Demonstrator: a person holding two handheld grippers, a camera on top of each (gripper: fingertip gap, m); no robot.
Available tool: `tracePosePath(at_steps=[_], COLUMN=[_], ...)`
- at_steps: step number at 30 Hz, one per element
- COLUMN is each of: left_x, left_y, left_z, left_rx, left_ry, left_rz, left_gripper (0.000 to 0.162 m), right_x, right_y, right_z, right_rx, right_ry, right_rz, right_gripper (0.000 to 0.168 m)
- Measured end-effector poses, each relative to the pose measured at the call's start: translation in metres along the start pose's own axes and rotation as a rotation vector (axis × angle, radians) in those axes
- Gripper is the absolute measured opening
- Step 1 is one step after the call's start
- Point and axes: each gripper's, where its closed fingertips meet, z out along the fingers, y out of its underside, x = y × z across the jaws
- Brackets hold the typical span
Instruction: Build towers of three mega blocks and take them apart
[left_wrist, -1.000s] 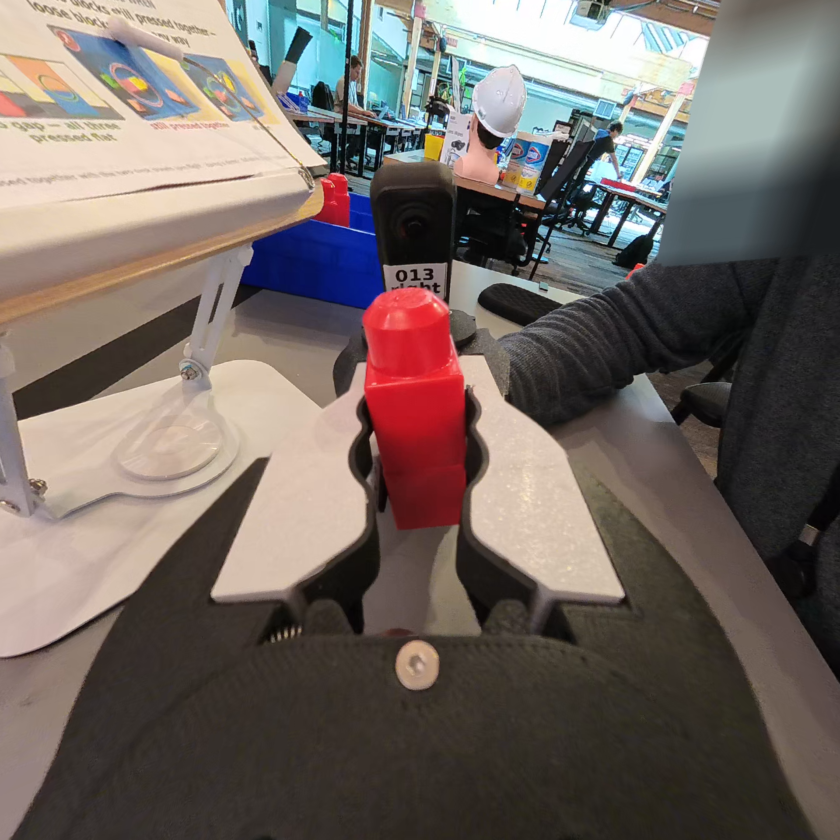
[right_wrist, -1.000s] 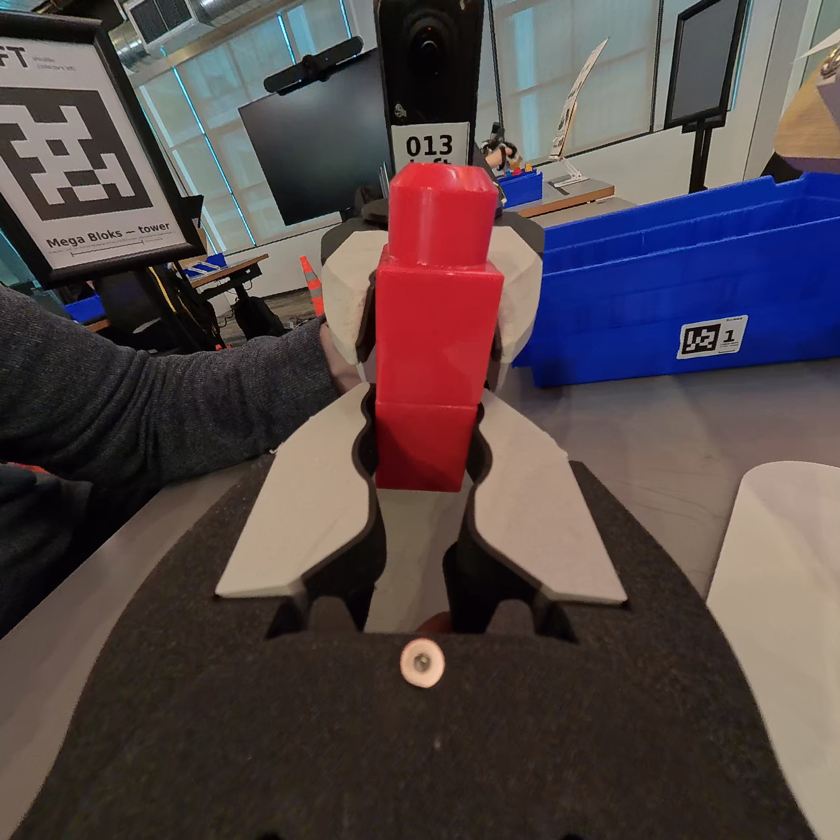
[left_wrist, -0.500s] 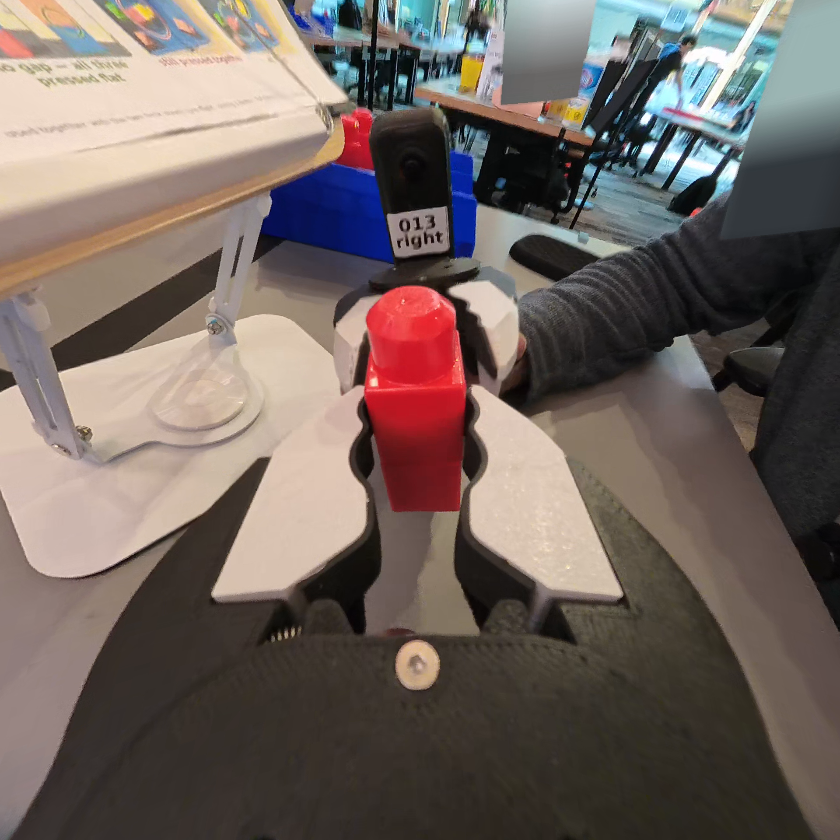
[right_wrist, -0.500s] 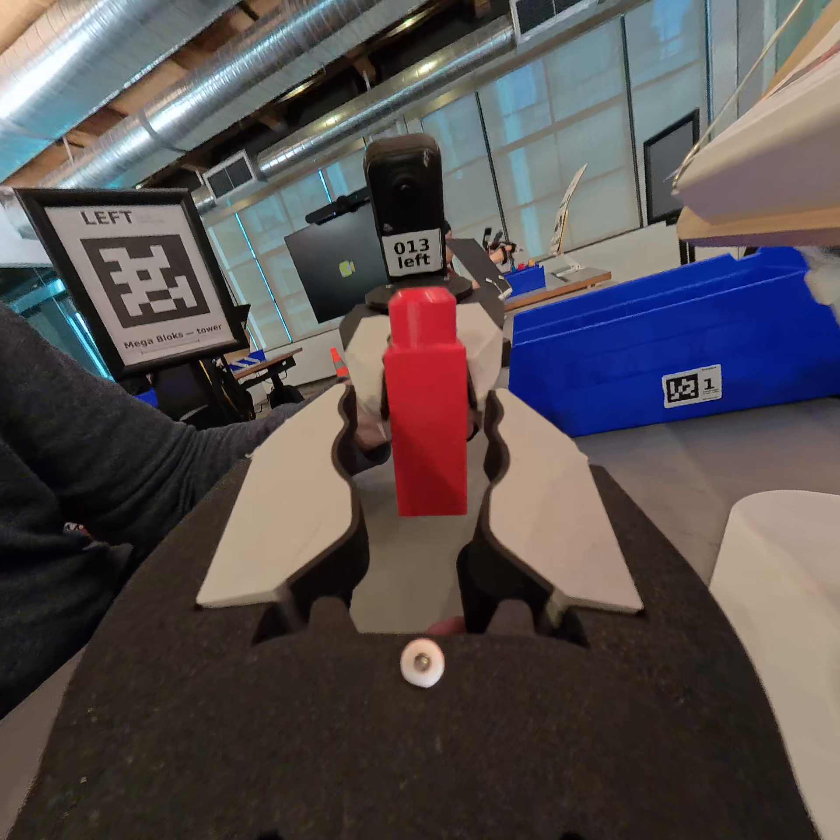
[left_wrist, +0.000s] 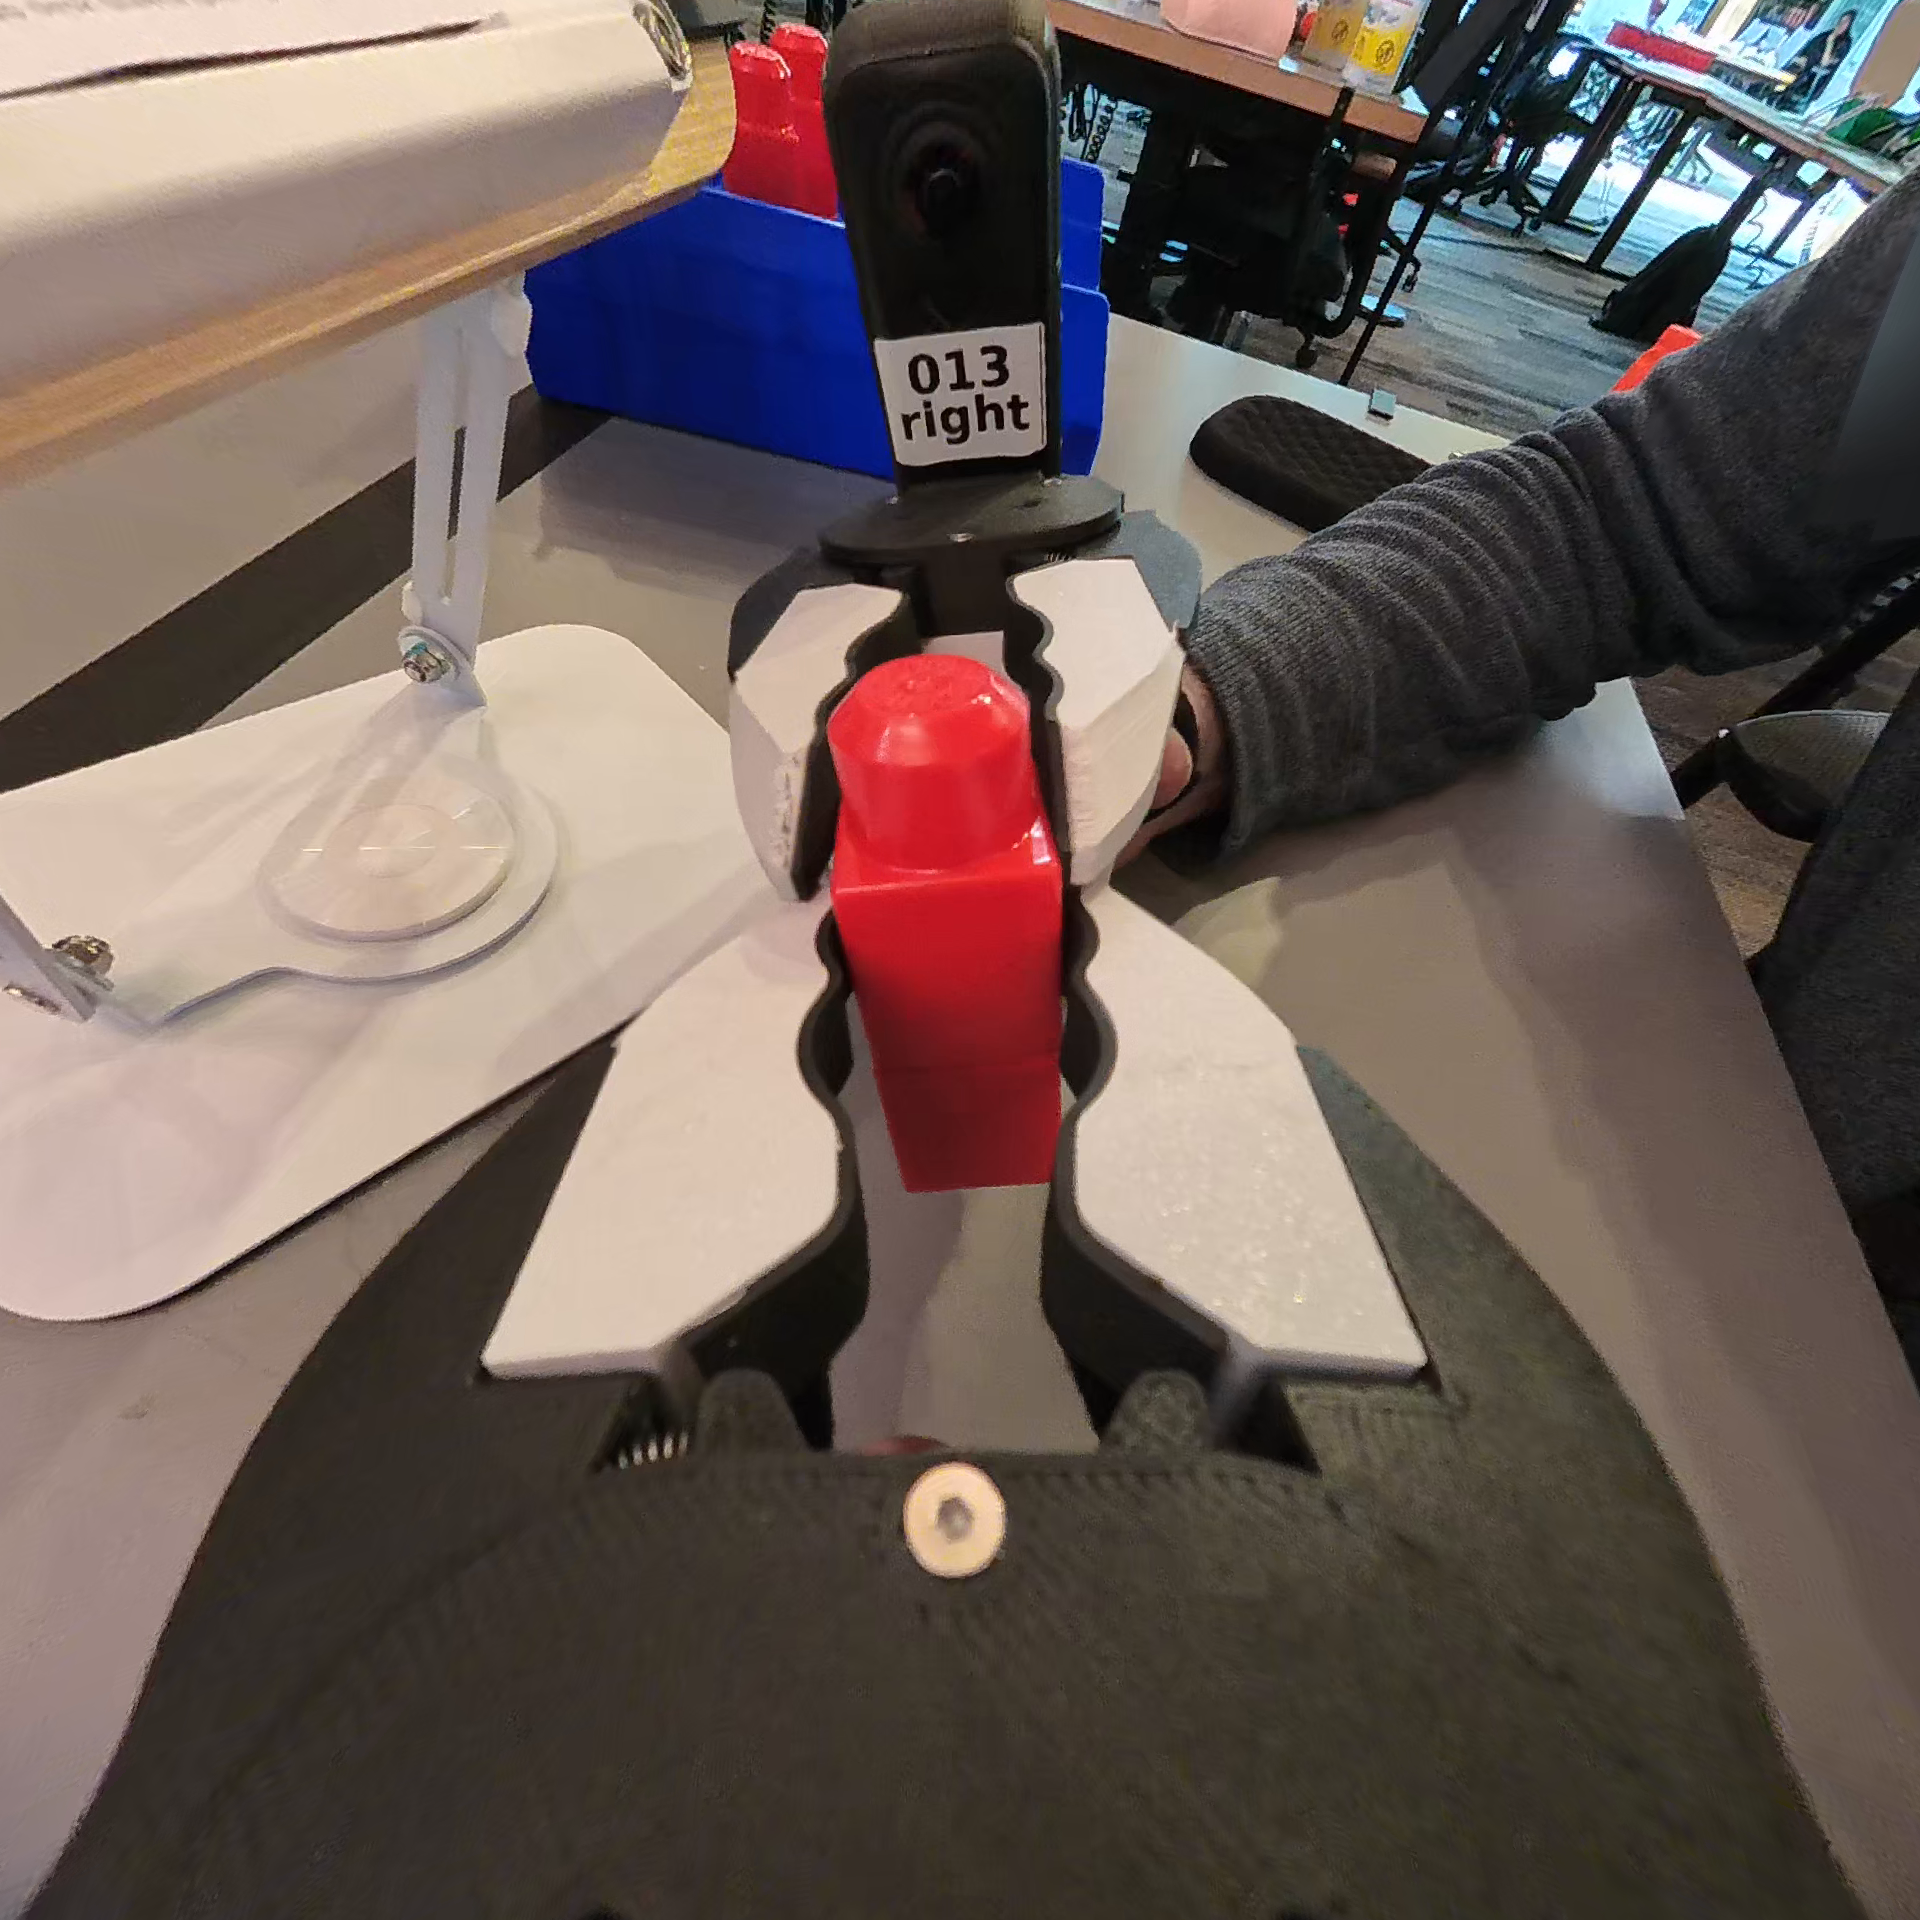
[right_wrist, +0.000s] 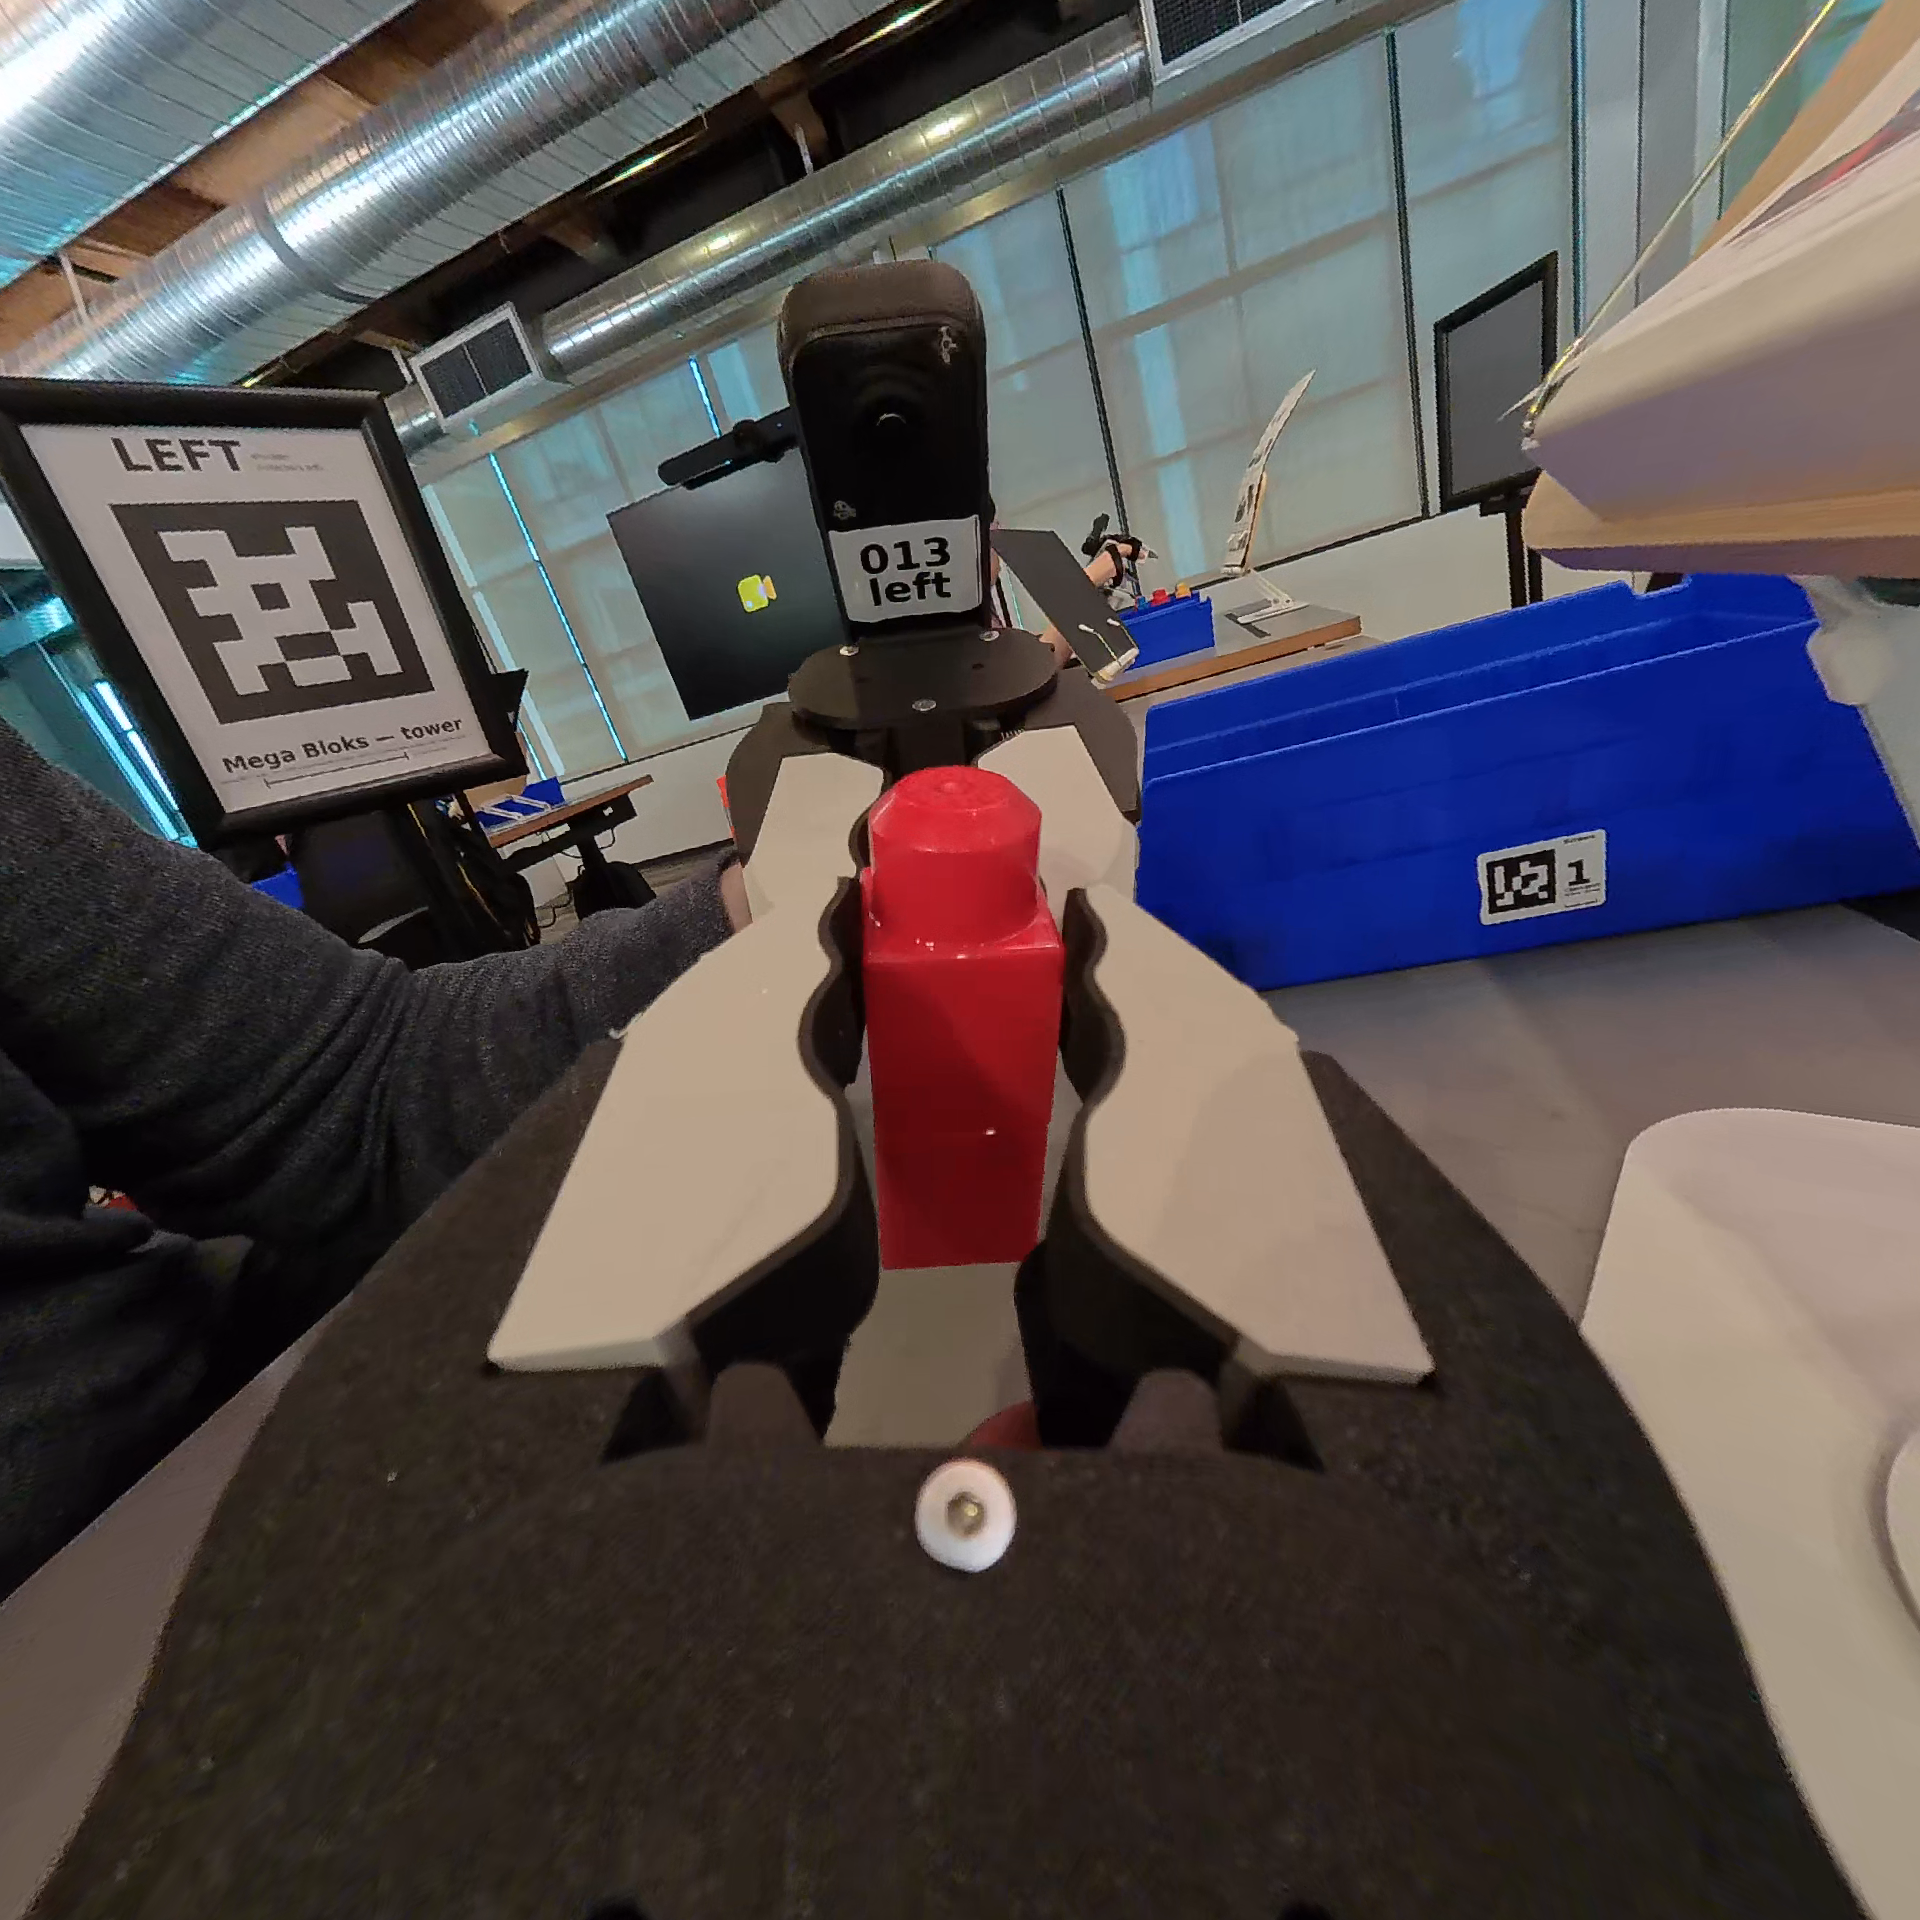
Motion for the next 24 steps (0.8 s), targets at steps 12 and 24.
tracePosePath(at_steps=[12,24], left_x=[-0.006,-0.096], left_y=[-0.015,-0.019], left_z=[-0.029,-0.196], left_rx=[0.064,0.119], left_ry=[-0.053,-0.606], left_rz=[-0.017,-0.114], left_gripper=[0.042,0.036], right_x=[0.001,0.001], right_y=[-0.005,-0.005], right_z=[-0.006,-0.008], right_rx=[0.038,0.044], right_ry=[-0.012,-0.022], right_rz=[0.032,0.050], right_gripper=[0.036,0.036])
